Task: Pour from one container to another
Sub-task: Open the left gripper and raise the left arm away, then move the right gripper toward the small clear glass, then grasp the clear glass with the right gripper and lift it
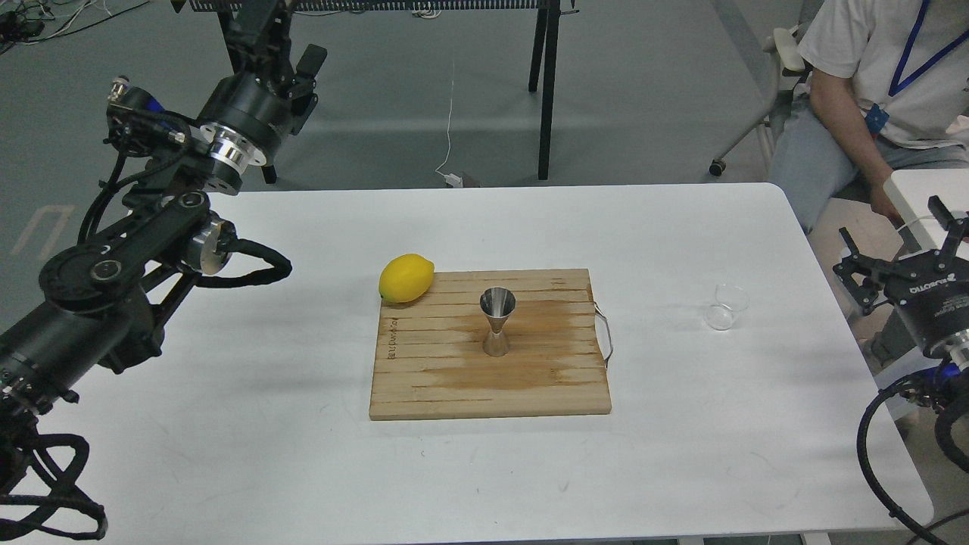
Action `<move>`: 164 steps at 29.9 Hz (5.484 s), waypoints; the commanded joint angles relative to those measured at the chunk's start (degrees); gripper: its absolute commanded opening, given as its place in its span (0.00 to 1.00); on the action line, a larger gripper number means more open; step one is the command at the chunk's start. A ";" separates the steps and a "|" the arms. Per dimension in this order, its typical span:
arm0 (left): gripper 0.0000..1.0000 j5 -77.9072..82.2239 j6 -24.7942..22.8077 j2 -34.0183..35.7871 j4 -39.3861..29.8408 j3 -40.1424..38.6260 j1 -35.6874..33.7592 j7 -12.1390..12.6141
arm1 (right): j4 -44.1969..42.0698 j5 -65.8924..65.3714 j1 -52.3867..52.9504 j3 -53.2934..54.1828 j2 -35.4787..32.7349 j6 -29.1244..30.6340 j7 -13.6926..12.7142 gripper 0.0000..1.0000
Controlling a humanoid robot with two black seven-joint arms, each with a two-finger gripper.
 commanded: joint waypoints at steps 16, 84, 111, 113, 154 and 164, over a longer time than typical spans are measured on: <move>1.00 -16.98 -4.96 0.42 9.92 -0.30 0.11 0.59 | 5.77 3.47 -4.99 0.51 10.38 -10.74 5.65 0.99; 1.00 -16.80 -4.70 -0.37 9.92 0.05 1.95 -0.82 | -26.39 -0.31 15.84 -8.89 24.53 -16.93 -1.03 1.00; 1.00 -16.80 -4.43 -0.37 9.66 0.05 2.04 -0.82 | -33.07 -0.31 19.98 -8.89 25.68 -14.91 -1.03 0.93; 1.00 -16.80 -4.43 -0.37 9.66 0.14 1.95 -0.82 | -33.08 -0.31 19.98 -8.89 25.68 -14.99 -1.03 0.93; 1.00 -16.80 -4.61 0.68 9.83 0.14 2.74 -0.55 | -33.78 -0.31 20.33 -8.80 26.91 -12.36 -1.12 0.32; 1.00 -16.71 -4.52 0.59 9.83 0.05 2.57 -0.64 | -24.30 -0.48 18.49 -9.07 26.21 -11.65 -2.35 0.31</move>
